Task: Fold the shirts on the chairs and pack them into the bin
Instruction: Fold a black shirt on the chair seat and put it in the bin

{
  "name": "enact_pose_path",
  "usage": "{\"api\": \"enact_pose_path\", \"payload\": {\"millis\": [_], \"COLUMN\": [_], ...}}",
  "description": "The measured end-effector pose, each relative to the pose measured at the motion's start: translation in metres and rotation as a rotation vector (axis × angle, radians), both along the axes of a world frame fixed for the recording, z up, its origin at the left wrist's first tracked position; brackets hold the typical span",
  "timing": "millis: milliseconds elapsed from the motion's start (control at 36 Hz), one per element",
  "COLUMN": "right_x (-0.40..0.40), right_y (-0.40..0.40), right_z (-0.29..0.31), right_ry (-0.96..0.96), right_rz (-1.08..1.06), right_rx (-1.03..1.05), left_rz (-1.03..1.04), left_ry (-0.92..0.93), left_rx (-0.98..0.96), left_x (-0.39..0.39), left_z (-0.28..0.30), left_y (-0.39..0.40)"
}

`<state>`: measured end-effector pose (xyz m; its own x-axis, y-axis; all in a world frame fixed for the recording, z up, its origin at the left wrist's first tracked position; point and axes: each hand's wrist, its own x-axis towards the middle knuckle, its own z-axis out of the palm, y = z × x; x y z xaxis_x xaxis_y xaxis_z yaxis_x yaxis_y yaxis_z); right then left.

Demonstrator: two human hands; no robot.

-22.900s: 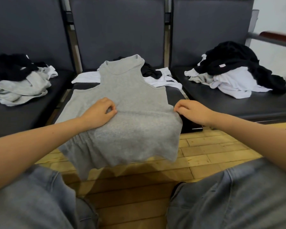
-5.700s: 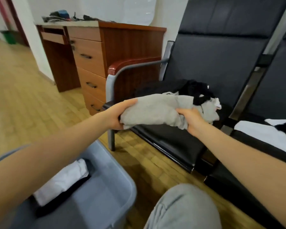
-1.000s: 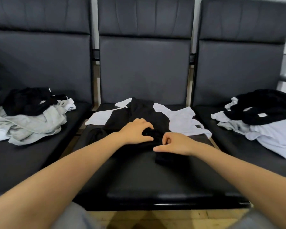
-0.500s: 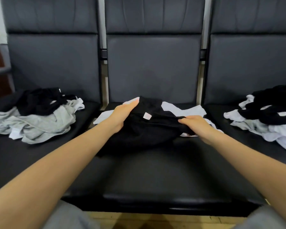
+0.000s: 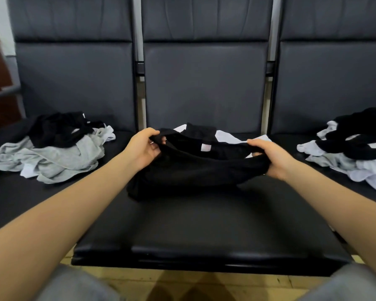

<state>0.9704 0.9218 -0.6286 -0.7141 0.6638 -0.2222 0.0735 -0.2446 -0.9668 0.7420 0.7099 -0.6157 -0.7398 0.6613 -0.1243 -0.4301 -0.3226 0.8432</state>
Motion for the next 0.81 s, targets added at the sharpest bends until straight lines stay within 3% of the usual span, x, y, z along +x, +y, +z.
{"api": "enact_pose_path", "payload": {"millis": [56,111,194,306,389,444,528,611,667,806], "right_x": [0.002,0.007,0.013,0.018,0.021,0.023,0.023,0.023,0.022,0.015], "right_y": [0.001,0.002,0.006,0.002,-0.006,-0.008,-0.009,-0.010,-0.015,-0.021], "right_z": [-0.009,-0.017,-0.026,-0.024,-0.019,-0.015,-0.005,0.006,0.012,0.001], "right_ry": [-0.254,-0.457,-0.715,-0.909,-0.893,-0.724,-0.272,0.009,0.010,-0.206], "right_rz": [0.010,0.041,0.127,0.129,0.128,0.106,0.074,-0.010,-0.030,0.000], "right_rx": [0.448,0.728,0.824,0.943,0.808,0.527,0.037,-0.201,-0.240,-0.133], "left_rz": [-0.039,-0.124,-0.251,-0.333,-0.342,-0.341,-0.323,-0.211,-0.147,0.016], "left_ry": [0.108,0.197,0.360,0.755,0.818,0.793,0.557,0.342,0.288,0.338], "left_rx": [-0.078,-0.184,-0.461,-0.929,-1.004,-0.983,-0.725,-0.444,-0.358,-0.348], "left_x": [0.002,0.004,0.009,0.015,0.021,0.024,0.027,0.022,0.020,0.017], "left_z": [-0.004,-0.009,-0.018,-0.024,-0.023,-0.020,-0.018,-0.015,-0.011,-0.011], "left_y": [-0.001,-0.005,-0.009,-0.014,-0.016,-0.015,-0.011,-0.007,-0.007,-0.009]}}
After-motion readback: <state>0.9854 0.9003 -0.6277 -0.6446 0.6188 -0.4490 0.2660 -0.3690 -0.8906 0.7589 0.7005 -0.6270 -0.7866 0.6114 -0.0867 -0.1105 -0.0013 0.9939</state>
